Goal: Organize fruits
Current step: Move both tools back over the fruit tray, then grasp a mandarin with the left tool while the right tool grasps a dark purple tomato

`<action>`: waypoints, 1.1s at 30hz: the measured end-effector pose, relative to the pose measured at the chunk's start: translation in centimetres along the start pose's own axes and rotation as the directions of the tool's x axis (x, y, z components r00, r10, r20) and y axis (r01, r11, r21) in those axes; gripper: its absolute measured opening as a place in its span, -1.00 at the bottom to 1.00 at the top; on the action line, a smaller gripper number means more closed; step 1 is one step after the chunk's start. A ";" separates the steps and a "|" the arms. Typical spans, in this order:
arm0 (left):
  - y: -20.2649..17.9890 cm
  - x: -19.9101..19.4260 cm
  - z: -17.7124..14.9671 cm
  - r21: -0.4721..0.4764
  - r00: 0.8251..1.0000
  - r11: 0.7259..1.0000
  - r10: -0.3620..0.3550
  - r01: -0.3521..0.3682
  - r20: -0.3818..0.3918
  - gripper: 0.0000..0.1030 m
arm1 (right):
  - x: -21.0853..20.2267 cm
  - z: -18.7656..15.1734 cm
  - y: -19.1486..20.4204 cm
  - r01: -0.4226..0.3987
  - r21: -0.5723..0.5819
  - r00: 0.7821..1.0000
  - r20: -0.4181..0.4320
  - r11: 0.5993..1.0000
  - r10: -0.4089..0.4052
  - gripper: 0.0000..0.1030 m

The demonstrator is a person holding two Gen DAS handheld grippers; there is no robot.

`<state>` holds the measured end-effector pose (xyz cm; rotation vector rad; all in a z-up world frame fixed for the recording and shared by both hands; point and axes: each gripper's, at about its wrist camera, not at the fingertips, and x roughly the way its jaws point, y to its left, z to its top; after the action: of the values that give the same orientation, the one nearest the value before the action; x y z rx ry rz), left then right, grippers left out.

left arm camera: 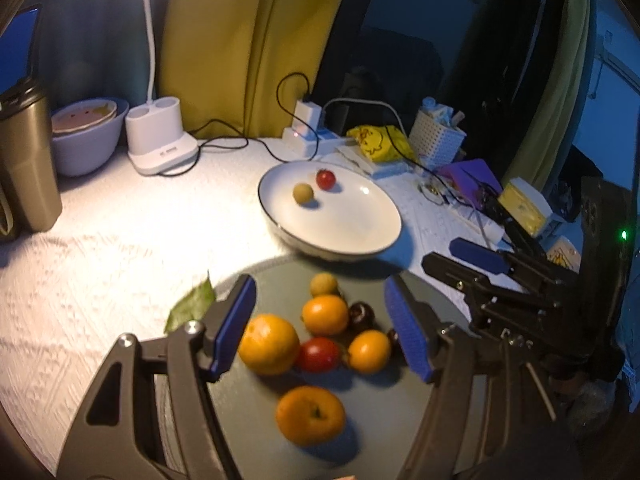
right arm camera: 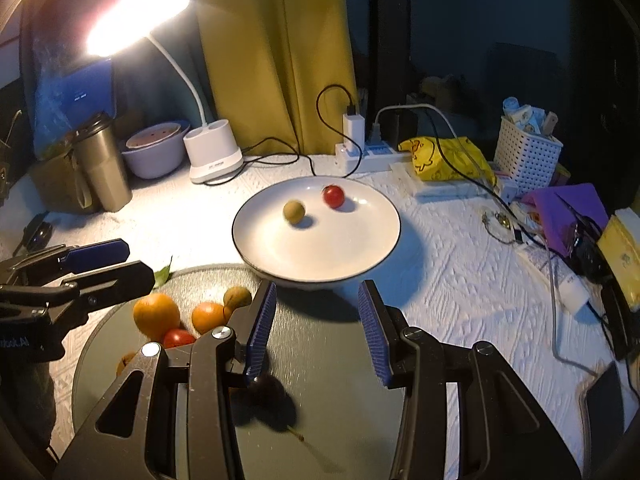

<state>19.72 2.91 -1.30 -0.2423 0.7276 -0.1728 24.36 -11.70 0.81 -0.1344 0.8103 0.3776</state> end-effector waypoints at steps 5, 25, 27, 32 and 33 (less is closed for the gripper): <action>-0.3 -0.3 -1.9 0.001 1.000 1.000 0.005 -0.005 -0.020 0.32 | -0.3 -1.5 0.0 -0.007 0.004 1.000 -0.024 1.000 0.007 -0.12; 0.2 0.5 -6.6 -0.024 0.991 0.997 0.072 -0.075 -0.114 0.32 | -0.2 -5.3 1.3 -0.111 -0.002 0.989 -0.103 0.994 0.111 -0.12; 0.2 0.7 -6.7 -0.017 0.989 0.996 0.080 -0.083 -0.121 0.32 | 0.0 -5.2 1.3 -0.116 -0.001 0.988 -0.107 0.993 0.115 -0.12; 0.1 1.2 -6.8 -0.001 0.988 0.995 0.098 -0.099 -0.120 0.32 | 0.6 -5.3 1.5 -0.137 -0.011 0.983 -0.124 0.991 0.134 -0.12; 0.1 1.3 -6.8 0.002 0.987 0.995 0.102 -0.103 -0.122 0.32 | 0.7 -5.3 1.5 -0.138 -0.012 0.983 -0.126 0.990 0.136 -0.12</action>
<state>16.07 1.63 -7.07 -0.1994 0.8596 -0.0883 20.64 -11.48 -3.31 -0.1229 0.9422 0.5115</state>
